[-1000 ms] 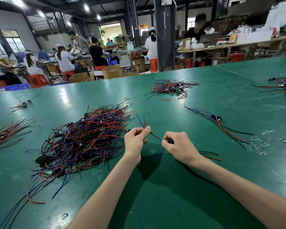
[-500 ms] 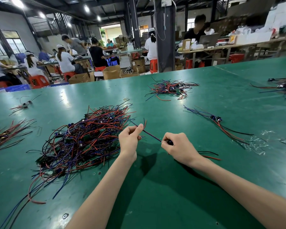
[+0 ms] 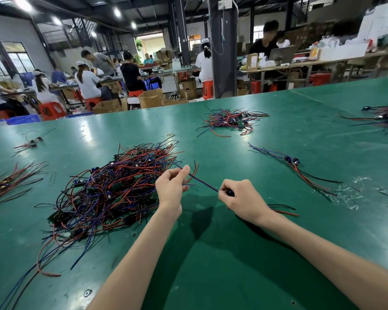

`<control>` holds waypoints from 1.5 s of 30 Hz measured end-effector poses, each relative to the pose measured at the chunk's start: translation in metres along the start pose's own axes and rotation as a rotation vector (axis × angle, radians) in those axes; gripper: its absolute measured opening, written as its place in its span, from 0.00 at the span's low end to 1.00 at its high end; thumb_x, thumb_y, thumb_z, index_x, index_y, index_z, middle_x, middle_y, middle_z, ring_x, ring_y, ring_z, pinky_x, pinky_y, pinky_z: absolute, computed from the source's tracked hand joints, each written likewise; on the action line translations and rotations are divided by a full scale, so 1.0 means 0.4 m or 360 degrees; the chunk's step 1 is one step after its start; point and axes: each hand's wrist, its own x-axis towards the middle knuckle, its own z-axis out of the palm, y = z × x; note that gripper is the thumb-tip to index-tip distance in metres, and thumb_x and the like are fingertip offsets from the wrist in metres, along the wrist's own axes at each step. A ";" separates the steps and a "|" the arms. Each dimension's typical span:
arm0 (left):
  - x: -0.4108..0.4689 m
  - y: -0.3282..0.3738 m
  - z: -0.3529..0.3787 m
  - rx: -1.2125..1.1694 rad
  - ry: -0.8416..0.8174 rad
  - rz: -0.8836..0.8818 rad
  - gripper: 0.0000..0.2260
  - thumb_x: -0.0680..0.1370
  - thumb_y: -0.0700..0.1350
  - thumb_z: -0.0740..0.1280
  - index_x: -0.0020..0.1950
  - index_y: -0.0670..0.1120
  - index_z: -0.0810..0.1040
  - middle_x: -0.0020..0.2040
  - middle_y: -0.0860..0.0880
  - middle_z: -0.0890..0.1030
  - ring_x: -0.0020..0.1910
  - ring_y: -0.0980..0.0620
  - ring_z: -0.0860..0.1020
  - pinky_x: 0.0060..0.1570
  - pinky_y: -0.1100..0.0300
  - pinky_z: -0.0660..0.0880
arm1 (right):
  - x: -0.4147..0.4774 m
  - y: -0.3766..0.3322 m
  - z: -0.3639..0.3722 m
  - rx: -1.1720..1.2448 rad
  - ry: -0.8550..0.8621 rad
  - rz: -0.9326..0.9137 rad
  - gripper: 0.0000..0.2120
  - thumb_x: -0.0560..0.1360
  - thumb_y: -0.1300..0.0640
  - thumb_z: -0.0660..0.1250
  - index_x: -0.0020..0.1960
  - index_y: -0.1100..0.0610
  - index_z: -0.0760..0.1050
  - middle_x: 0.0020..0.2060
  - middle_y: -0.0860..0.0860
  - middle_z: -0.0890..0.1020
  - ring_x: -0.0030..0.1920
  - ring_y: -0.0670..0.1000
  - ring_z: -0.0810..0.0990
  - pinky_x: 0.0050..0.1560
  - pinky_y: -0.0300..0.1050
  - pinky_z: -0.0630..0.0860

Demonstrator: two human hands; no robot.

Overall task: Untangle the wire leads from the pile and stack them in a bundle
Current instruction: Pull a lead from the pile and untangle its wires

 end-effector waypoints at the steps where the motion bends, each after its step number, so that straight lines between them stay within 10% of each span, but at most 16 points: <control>1: 0.004 0.003 -0.002 -0.0076 0.0017 -0.0059 0.08 0.72 0.42 0.74 0.36 0.45 0.76 0.29 0.51 0.73 0.27 0.58 0.71 0.25 0.67 0.72 | 0.000 0.001 0.000 -0.0005 -0.0002 0.0002 0.09 0.74 0.60 0.65 0.35 0.56 0.72 0.24 0.46 0.73 0.29 0.52 0.71 0.34 0.46 0.71; 9: 0.008 -0.003 -0.022 0.0833 -0.0010 0.0809 0.11 0.74 0.42 0.72 0.35 0.46 0.74 0.34 0.48 0.77 0.32 0.48 0.76 0.33 0.58 0.75 | -0.001 0.012 -0.001 -0.0062 -0.0036 0.0024 0.08 0.74 0.58 0.65 0.37 0.56 0.73 0.27 0.50 0.74 0.29 0.52 0.68 0.34 0.45 0.68; 23: 0.026 0.008 -0.016 -0.0321 0.0009 -0.0181 0.10 0.76 0.44 0.71 0.35 0.43 0.78 0.28 0.51 0.75 0.26 0.59 0.72 0.24 0.67 0.73 | 0.004 0.015 -0.007 -0.0058 0.0002 -0.0015 0.09 0.74 0.58 0.66 0.36 0.54 0.72 0.26 0.49 0.73 0.29 0.52 0.69 0.35 0.46 0.70; 32: 0.015 0.003 -0.011 0.0014 0.0090 0.0273 0.09 0.77 0.45 0.69 0.38 0.43 0.76 0.30 0.52 0.72 0.24 0.61 0.70 0.28 0.67 0.73 | 0.011 0.026 -0.013 0.0012 0.0015 -0.0024 0.09 0.73 0.59 0.66 0.34 0.53 0.72 0.24 0.45 0.73 0.28 0.50 0.70 0.35 0.46 0.71; 45: 0.006 -0.011 -0.012 -0.0244 0.0110 0.0059 0.07 0.79 0.47 0.66 0.45 0.45 0.74 0.37 0.48 0.77 0.28 0.57 0.72 0.24 0.65 0.72 | 0.034 0.036 -0.037 0.0214 -0.0133 -0.0075 0.06 0.76 0.57 0.68 0.48 0.56 0.71 0.39 0.54 0.80 0.33 0.45 0.73 0.38 0.34 0.70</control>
